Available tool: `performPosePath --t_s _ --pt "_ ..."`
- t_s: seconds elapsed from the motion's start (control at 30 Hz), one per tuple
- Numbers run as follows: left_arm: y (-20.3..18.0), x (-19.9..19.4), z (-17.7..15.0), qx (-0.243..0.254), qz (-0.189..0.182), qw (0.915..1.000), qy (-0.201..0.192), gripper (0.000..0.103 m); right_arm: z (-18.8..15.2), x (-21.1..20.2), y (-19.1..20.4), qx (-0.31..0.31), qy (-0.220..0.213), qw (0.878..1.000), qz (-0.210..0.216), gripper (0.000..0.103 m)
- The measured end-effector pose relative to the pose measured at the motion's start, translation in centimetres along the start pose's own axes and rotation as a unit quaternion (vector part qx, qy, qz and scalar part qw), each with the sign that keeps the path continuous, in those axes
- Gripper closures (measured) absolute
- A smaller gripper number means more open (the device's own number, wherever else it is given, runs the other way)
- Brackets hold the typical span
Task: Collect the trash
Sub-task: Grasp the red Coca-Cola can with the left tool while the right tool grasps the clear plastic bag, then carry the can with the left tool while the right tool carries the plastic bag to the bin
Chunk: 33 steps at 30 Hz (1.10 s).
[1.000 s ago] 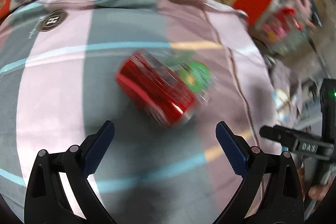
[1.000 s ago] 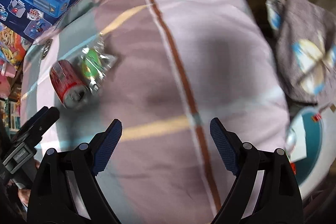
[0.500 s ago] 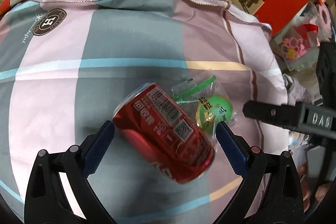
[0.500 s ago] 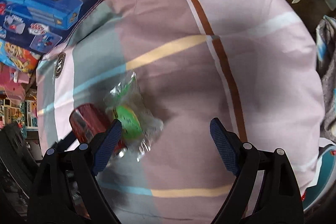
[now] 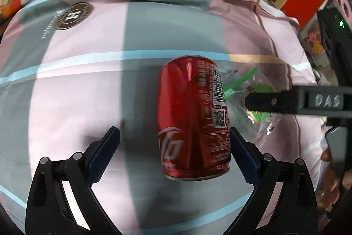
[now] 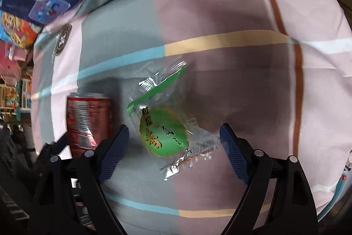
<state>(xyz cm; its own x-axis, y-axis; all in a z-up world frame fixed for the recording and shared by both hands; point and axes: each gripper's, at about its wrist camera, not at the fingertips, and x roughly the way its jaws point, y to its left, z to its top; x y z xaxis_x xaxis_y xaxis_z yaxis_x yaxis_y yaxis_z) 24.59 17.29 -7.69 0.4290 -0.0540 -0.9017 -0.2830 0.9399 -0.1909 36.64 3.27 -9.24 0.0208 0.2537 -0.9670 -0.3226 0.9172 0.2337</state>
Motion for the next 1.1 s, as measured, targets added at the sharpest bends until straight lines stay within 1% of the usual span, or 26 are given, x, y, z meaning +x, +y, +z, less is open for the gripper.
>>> performPosePath --t_s 0.03,0.07,0.1,0.13,0.17,0.2,0.23,0.3,0.43,0.6,0.63,0.67,0.7,0.73,0.8,0.87,0.93,1.0,1.1 --pt "0.4 0.0 0.0 -0.002 0.000 1.0000 0.000 0.006 -0.1 0.4 0.3 -0.004 0.002 1.000 -0.003 0.039" --pt "0.7 -0.1 0.0 -0.003 0.001 1.0000 0.000 0.006 -0.3 0.6 0.6 -0.008 0.002 1.000 -0.009 0.042" --pt "1.0 -0.2 0.0 -0.004 0.003 1.0000 0.000 0.006 -0.3 0.5 0.9 -0.016 -0.008 1.000 -0.016 0.044" --pt "1.0 -0.2 0.0 -0.003 0.003 1.0000 0.000 0.006 -0.4 0.4 1.4 -0.029 -0.012 0.999 -0.028 0.055" --pt "1.1 -0.2 0.0 -0.003 0.003 1.0000 0.001 0.006 -0.5 0.3 1.5 -0.032 -0.014 0.999 -0.032 0.064" --pt "1.2 -0.3 0.0 -0.001 0.003 1.0000 0.001 0.006 -0.6 0.1 1.5 -0.029 -0.017 0.999 -0.022 0.066" --pt "1.1 -0.4 0.0 0.001 0.003 1.0000 0.000 0.006 -0.6 -0.3 1.6 -0.030 -0.023 0.999 -0.023 0.067" --pt "1.0 -0.5 -0.1 0.005 0.003 1.0000 -0.001 0.006 -0.7 -1.0 1.6 -0.034 -0.039 0.998 -0.038 0.068" --pt "0.8 -0.5 -0.1 0.016 0.005 0.9999 -0.003 0.006 -1.2 -2.4 0.3 -0.016 -0.058 0.998 -0.020 0.069" --pt "1.1 -0.2 -0.1 0.015 0.002 0.9999 -0.005 0.006 -3.1 -4.0 -2.7 0.019 -0.078 0.997 0.008 0.069" --pt "1.0 -0.1 -0.1 0.018 0.003 0.9998 -0.006 0.009 -3.6 -4.3 -3.4 0.024 -0.079 0.997 0.013 0.069" --pt "0.8 -0.1 -0.1 0.025 0.002 0.9997 -0.007 0.014 -4.1 -4.4 -3.9 0.027 -0.079 0.996 0.016 0.069" --pt "0.6 -0.1 -0.1 0.028 0.000 0.9996 -0.006 0.036 -4.4 -4.4 -4.1 0.029 -0.079 0.996 0.018 0.069" --pt "0.4 0.0 -0.2 0.031 -0.003 0.9995 -0.003 0.044 -4.8 -4.5 -4.4 0.030 -0.080 0.996 0.019 0.069" --pt "0.1 -0.4 -0.4 0.030 0.007 0.9995 -0.012 0.045 -5.8 -4.9 -5.0 0.033 -0.086 0.996 0.022 0.069" --pt "-0.8 -1.2 -0.8 0.042 0.011 0.9988 -0.024 0.045 -6.8 -5.7 -5.7 0.038 -0.095 0.994 0.032 0.069" --pt "-2.2 -2.0 -1.1 0.056 0.001 0.9981 -0.026 0.045 -7.5 -6.3 -6.1 0.043 -0.103 0.993 0.040 0.069" --pt "-3.8 -2.7 -1.6 0.077 -0.006 0.9966 -0.029 0.045 -8.7 -7.6 -7.5 0.053 -0.117 0.990 0.053 0.069" --pt "-8.0 -3.2 -2.8 0.115 -0.031 0.9927 -0.022 0.045 -11.0 -9.5 -10.2 0.073 -0.138 0.986 0.062 0.069"
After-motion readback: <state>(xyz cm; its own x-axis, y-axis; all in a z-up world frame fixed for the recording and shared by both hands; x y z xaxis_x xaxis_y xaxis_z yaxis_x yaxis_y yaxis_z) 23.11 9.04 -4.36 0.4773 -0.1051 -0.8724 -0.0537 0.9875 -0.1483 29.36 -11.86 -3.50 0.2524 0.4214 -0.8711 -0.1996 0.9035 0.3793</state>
